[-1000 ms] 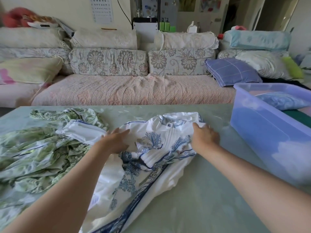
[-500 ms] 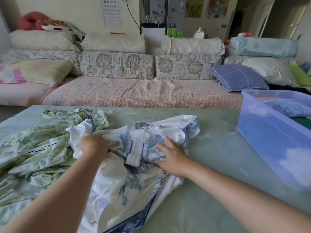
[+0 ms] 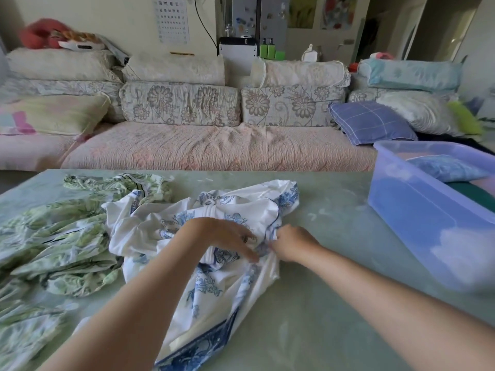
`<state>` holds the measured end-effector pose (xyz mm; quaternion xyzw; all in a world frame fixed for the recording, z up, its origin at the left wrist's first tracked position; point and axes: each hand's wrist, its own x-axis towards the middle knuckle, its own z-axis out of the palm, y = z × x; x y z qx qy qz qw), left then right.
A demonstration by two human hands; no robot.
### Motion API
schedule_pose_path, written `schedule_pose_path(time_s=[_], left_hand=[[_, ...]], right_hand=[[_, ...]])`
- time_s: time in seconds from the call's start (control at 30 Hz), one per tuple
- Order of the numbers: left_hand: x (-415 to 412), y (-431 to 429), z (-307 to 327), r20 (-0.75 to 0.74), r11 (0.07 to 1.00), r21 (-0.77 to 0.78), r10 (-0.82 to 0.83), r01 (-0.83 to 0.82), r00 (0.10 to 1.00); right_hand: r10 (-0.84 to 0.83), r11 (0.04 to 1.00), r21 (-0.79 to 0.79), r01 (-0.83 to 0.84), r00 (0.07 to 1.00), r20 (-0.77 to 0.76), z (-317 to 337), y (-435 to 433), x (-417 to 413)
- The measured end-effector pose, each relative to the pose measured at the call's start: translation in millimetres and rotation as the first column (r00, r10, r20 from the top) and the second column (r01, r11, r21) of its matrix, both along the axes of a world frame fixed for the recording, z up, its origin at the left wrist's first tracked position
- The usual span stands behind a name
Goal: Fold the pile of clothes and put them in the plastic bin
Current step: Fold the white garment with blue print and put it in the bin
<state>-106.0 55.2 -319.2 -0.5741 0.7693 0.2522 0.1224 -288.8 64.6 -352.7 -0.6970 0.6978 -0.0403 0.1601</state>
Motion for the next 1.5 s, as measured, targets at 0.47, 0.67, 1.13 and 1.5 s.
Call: schedule_pose_path(time_s=[0.47, 0.67, 1.13, 1.5], left_hand=[[-10.3, -18.1, -29.8, -0.086, 0.989, -0.147, -0.015, 0.002, 0.996], [-22.3, -22.0, -31.8, 0.159, 0.871, -0.491, 0.069, 0.018, 0.985], [-43.3, -11.9, -29.8, 0.115, 0.829, -0.539, -0.104, 0.150, 0.988], [-44.8, 7.1, -30.9, 0.117, 0.851, -0.509, -0.080, 0.129, 0.990]], right_hand=[[-0.262, 0.832, -0.360, 0.422, 0.871, 0.416, 19.3, -53.8, -72.2], [-0.033, 0.809, -0.582, 0.085, 0.994, 0.100, 7.4, -39.4, -53.9], [0.515, 0.854, 0.183, -0.487, 0.840, -0.168, 24.9, 4.7, -70.1], [0.282, 0.861, -0.194, -0.471, 0.758, -0.588, 20.6, -1.1, -82.6]])
